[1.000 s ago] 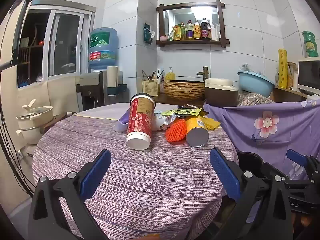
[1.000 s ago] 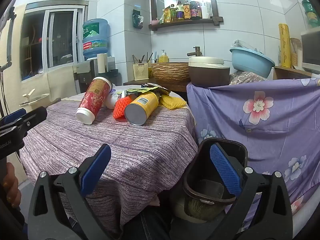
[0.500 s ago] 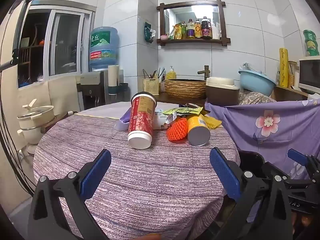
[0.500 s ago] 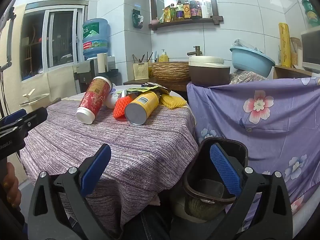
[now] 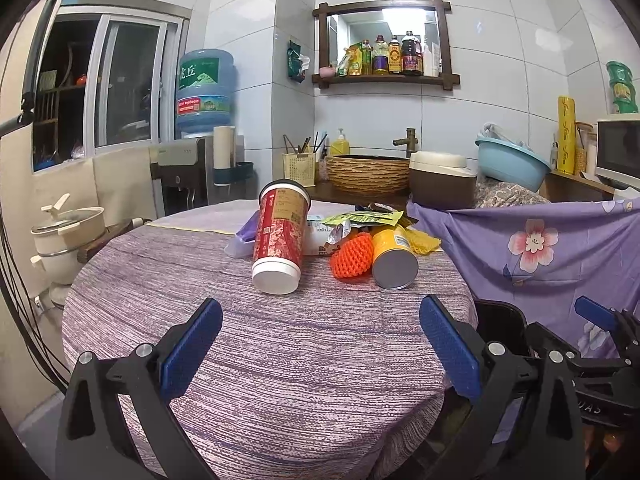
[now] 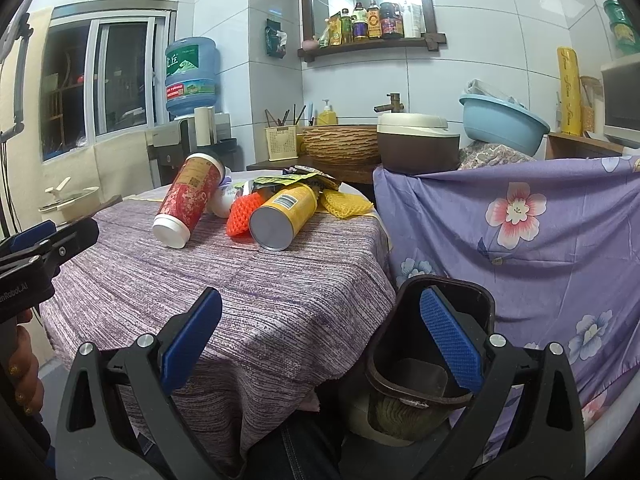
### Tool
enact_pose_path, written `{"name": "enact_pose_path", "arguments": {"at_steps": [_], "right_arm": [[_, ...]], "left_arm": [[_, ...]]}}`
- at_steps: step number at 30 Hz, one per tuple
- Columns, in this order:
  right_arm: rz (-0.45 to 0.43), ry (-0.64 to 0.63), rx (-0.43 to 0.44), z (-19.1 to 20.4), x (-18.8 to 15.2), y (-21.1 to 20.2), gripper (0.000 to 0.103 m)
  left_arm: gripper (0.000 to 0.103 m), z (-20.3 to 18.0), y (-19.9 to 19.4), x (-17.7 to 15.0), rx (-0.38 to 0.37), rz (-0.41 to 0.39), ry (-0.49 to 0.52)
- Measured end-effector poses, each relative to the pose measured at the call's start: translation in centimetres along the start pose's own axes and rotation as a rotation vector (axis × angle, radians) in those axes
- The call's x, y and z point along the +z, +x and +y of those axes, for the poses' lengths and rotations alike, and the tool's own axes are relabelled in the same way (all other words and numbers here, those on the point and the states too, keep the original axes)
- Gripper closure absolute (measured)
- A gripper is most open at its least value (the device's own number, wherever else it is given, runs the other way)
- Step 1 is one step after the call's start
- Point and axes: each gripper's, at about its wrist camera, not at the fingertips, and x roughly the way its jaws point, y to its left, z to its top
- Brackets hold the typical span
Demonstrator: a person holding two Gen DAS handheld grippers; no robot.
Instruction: Collect trash
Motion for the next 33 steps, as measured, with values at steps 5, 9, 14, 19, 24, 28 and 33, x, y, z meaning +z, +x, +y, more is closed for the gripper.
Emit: {"name": "enact_pose_path", "arguments": {"at_steps": [5, 9, 14, 19, 24, 28, 33], "right_arm": [[0.001, 0.0, 0.0, 0.05, -0.05, 0.02, 0.005], [0.001, 0.0, 0.0, 0.04, -0.06, 0.06, 0.005], [0.003, 0.003, 0.002, 0.07, -0.05, 0.09, 0.005], [0.004, -0.001, 0.007, 0.12, -0.03, 0.32, 0.005], [0.003, -0.005, 0.007, 0.32, -0.09, 0.39, 0.005], [0.003, -0.006, 0.006, 0.37, -0.11, 0.41, 0.005], [0.005, -0.006, 0.007, 0.4, -0.13, 0.44, 0.005]], "left_arm": [[0.005, -0.15, -0.04, -0.02, 0.006, -0.003, 0.008], [0.005, -0.12, 0.0, 0.02, 0.002, 0.0, 0.008], [0.005, -0.19, 0.04, 0.02, 0.004, 0.002, 0.011], [0.005, -0.18, 0.18, 0.04, 0.004, 0.002, 0.01], [0.005, -0.19, 0.22, 0.02, 0.004, 0.002, 0.01], [0.005, -0.22, 0.22, 0.02, 0.004, 0.002, 0.01], [0.005, -0.19, 0.26, -0.01, 0.004, 0.003, 0.009]]}}
